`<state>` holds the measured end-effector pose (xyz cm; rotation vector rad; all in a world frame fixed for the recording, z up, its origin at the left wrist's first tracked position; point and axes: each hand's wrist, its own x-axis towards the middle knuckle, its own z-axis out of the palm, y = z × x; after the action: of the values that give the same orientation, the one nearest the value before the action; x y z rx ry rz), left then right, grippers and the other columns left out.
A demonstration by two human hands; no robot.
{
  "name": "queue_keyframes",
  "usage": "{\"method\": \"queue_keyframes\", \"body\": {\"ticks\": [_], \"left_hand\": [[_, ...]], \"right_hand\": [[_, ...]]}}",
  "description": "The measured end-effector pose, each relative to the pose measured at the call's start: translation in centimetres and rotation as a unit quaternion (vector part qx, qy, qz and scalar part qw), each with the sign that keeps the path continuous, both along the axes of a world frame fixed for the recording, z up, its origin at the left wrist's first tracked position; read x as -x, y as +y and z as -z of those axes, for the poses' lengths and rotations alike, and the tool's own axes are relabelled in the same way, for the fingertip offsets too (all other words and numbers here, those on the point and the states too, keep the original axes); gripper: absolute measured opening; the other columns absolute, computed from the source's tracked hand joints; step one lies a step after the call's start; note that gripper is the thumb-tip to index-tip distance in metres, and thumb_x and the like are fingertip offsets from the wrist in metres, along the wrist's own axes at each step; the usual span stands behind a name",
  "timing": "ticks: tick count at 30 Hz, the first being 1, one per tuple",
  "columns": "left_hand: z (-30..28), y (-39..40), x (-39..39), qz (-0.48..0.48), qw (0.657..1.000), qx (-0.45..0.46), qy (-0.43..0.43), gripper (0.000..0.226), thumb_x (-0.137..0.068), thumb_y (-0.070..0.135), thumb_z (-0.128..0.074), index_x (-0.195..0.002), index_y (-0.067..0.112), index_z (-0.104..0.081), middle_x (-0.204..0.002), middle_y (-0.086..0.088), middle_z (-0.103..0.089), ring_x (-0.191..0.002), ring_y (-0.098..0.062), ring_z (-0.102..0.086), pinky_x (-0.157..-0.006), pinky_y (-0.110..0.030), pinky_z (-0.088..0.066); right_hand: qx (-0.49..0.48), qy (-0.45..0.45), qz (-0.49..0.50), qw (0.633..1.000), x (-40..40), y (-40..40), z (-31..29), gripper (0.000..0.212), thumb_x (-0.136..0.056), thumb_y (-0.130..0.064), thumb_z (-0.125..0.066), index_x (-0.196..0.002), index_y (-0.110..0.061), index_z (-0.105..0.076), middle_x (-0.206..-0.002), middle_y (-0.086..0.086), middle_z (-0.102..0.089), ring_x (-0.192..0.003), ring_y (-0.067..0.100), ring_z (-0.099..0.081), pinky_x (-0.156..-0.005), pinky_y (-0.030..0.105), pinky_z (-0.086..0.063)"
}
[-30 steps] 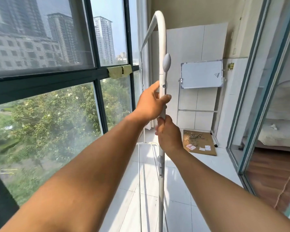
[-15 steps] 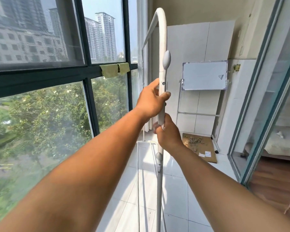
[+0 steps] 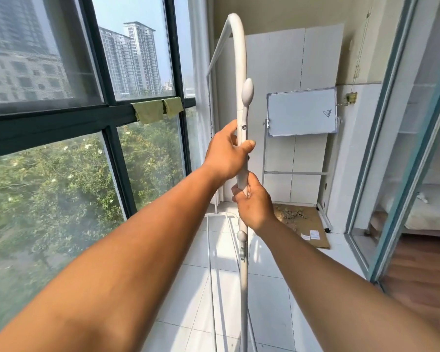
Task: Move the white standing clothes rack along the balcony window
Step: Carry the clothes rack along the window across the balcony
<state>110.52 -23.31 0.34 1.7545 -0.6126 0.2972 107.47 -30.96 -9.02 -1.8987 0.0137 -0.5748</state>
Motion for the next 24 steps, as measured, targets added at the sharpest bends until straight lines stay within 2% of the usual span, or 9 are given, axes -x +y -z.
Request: {"method": "queue_keyframes", "body": {"ticks": [6,10,12,14,17,21,24], "left_hand": [[0.0,-1.2,-4.4,-0.011,1.0,0.0,0.001,0.021,-0.087,0.011,-0.059,-0.107,0.017,-0.061,-0.096,-0.022,-0.068,-0.07,-0.026,-0.064,-0.061,-0.031,-0.048],[-0.6,-2.5,-7.4,-0.022,1.0,-0.001,-0.002,0.016,-0.088,0.011,-0.058,-0.1,0.022,-0.06,-0.085,-0.01,-0.065,-0.071,-0.027,-0.066,-0.059,-0.029,-0.048],[-1.0,-3.5,-9.0,-0.032,0.999,-0.007,-0.005,0.015,-0.088,0.012,-0.058,-0.098,0.023,-0.059,-0.083,-0.007,-0.063,-0.071,-0.027,-0.066,-0.059,-0.029,-0.049],[-1.2,-4.6,-10.7,-0.038,0.999,-0.012,-0.012,0.013,-0.088,0.011,-0.058,-0.098,0.02,-0.06,-0.082,-0.009,-0.063,-0.072,-0.029,-0.065,-0.063,-0.033,-0.049],[-0.8,-6.1,-12.8,-0.043,0.999,-0.024,-0.022,0.015,-0.088,0.012,-0.058,-0.097,0.023,-0.059,-0.081,-0.004,-0.064,-0.084,-0.037,-0.068,-0.07,-0.038,-0.054],[0.0,-7.1,-15.1,-0.05,0.998,-0.03,-0.018,0.015,-0.089,0.012,-0.057,-0.103,0.018,-0.06,-0.079,0.001,-0.063,-0.087,-0.037,-0.069,-0.081,-0.048,-0.058],[0.1,-7.8,-16.7,-0.063,0.997,-0.034,-0.014,0.018,-0.089,0.014,-0.058,-0.107,0.014,-0.059,-0.083,-0.005,-0.064,-0.087,-0.037,-0.07,-0.083,-0.052,-0.056]], "right_hand": [[-0.009,-0.016,-0.016,1.0,-4.7,-1.3,0.2,0.019,-0.091,-0.018,-0.05,-0.11,-0.019,-0.052,-0.092,0.01,-0.067,-0.086,0.03,-0.06,-0.07,0.028,-0.043],[-0.01,-0.025,-0.024,0.999,-8.3,-2.6,0.0,0.023,-0.089,-0.014,-0.051,-0.111,-0.023,-0.053,-0.087,0.009,-0.066,-0.087,0.032,-0.063,-0.076,0.037,-0.051],[-0.014,-0.028,-0.031,0.999,-10.2,-3.6,-0.3,0.027,-0.089,-0.013,-0.05,-0.113,-0.025,-0.053,-0.088,0.004,-0.067,-0.087,0.029,-0.064,-0.078,0.036,-0.051],[-0.015,-0.027,-0.033,0.999,-12.1,-4.9,-0.5,0.026,-0.088,-0.013,-0.05,-0.109,-0.026,-0.054,-0.086,0.003,-0.067,-0.083,0.027,-0.063,-0.072,0.031,-0.049],[-0.01,-0.025,-0.033,0.999,-14.3,-6.5,0.0,0.022,-0.087,-0.012,-0.049,-0.103,-0.028,-0.054,-0.08,0.0,-0.064,-0.074,0.024,-0.057,-0.06,0.024,-0.044],[-0.022,-0.019,-0.059,0.998,-16.8,-7.5,0.8,0.031,-0.087,-0.006,-0.047,-0.112,-0.024,-0.054,-0.089,-0.001,-0.066,-0.087,0.026,-0.062,-0.078,0.035,-0.049],[-0.028,-0.019,-0.074,0.997,-18.8,-8.4,1.1,0.038,-0.085,-0.002,-0.045,-0.113,-0.026,-0.053,-0.089,-0.003,-0.066,-0.09,0.024,-0.064,-0.081,0.035,-0.05]]}}
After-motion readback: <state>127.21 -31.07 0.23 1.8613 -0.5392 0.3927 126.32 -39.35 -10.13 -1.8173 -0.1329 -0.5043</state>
